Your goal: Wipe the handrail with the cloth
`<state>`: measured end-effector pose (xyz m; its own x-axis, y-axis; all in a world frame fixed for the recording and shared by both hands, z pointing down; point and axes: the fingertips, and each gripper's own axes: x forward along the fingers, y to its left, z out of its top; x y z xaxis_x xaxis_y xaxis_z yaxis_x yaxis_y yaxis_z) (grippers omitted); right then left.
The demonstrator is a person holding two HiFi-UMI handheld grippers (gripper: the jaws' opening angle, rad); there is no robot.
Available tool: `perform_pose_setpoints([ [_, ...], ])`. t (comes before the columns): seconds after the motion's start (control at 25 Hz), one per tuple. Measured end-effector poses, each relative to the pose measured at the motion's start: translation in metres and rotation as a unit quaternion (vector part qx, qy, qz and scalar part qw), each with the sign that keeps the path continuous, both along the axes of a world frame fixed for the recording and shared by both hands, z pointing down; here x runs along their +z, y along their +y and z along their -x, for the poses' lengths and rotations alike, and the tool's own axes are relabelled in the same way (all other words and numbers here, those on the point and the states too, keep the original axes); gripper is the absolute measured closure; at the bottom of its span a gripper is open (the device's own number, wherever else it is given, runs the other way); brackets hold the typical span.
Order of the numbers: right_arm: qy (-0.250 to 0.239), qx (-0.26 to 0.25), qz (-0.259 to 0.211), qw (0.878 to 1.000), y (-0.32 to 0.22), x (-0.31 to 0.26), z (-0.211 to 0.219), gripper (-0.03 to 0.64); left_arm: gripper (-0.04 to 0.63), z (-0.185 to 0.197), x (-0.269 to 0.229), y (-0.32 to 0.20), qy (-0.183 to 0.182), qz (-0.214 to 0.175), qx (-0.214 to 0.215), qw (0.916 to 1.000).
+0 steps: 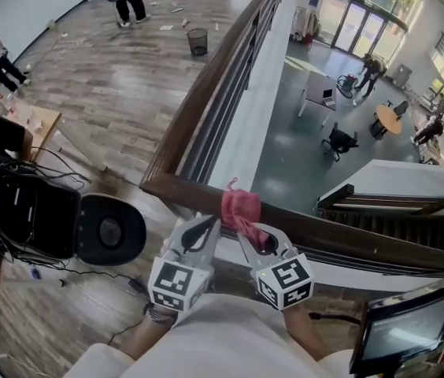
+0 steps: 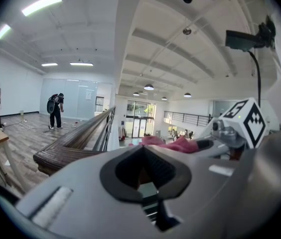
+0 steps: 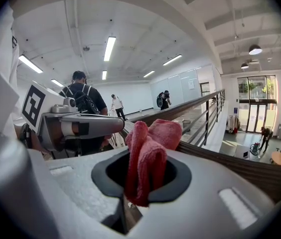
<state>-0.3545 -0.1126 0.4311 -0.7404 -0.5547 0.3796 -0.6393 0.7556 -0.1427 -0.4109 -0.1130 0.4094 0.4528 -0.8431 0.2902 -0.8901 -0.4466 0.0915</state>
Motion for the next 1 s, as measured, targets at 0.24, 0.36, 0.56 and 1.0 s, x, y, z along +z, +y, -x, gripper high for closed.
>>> perform_pose_setpoints([
  [0.24, 0.001, 0.004, 0.002, 1.0, 0.004, -0.003, -0.018, 0.554, 0.589, -0.018, -0.006, -0.005, 0.0, -0.004, 0.011, 0.9999],
  [0.36, 0.003, 0.005, 0.003, 1.0, 0.004, -0.001, -0.024, 0.554, 0.589, -0.028, -0.005, -0.008, 0.002, -0.004, 0.017, 0.9998],
  [0.56, 0.008, 0.005, 0.003, 1.0, 0.006, -0.003, -0.035, 0.555, 0.589, -0.045, -0.006, -0.009, 0.008, -0.002, 0.03, 0.9995],
  [1.0, -0.001, 0.007, 0.005, 1.0, 0.008, -0.003, -0.047, 0.555, 0.589, -0.062, -0.003, -0.013, 0.004, -0.003, 0.038, 0.9993],
])
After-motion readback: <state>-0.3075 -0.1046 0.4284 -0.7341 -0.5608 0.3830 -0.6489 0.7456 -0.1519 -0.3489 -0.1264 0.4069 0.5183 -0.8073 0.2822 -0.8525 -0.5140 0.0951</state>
